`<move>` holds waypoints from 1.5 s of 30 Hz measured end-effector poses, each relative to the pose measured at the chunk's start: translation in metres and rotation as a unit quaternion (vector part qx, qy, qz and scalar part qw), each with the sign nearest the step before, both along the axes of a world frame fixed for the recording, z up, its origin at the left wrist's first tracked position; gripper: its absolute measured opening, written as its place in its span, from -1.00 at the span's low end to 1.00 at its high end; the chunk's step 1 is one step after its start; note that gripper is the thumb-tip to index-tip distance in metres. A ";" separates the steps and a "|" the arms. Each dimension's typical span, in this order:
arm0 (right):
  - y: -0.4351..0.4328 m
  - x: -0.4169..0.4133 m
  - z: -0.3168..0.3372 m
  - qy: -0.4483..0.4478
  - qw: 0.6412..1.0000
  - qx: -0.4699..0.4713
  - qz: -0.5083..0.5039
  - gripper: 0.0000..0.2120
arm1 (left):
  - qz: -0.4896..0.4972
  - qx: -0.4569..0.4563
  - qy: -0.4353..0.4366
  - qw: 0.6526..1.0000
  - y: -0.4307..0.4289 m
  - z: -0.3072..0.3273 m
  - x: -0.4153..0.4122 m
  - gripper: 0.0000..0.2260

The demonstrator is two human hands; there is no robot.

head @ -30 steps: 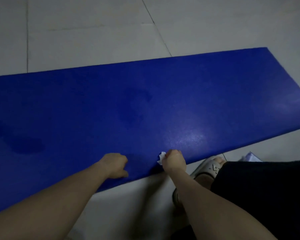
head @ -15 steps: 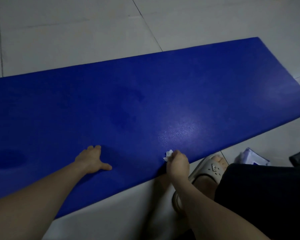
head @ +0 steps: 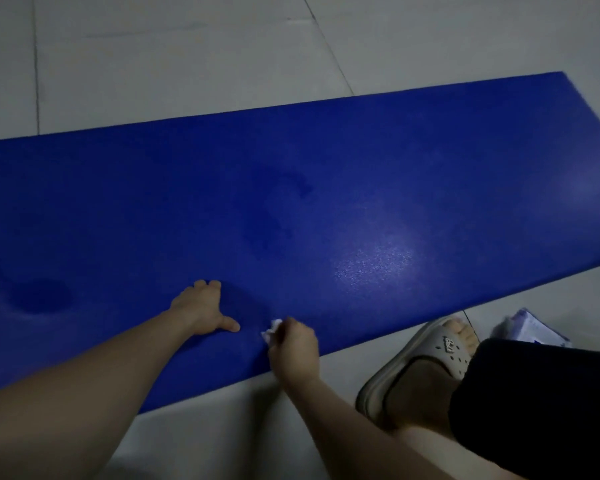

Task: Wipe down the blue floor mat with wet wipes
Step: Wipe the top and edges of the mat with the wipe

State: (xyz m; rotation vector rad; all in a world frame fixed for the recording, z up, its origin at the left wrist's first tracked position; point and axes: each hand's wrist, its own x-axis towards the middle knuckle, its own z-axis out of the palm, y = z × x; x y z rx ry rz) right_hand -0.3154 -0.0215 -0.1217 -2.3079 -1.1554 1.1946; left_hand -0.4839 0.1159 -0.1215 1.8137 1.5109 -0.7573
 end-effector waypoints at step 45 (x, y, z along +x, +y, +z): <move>0.041 0.130 -0.001 -0.194 0.973 -0.015 -0.125 -0.78 | -0.009 -0.002 -0.004 1.000 -0.002 0.006 0.001 -0.01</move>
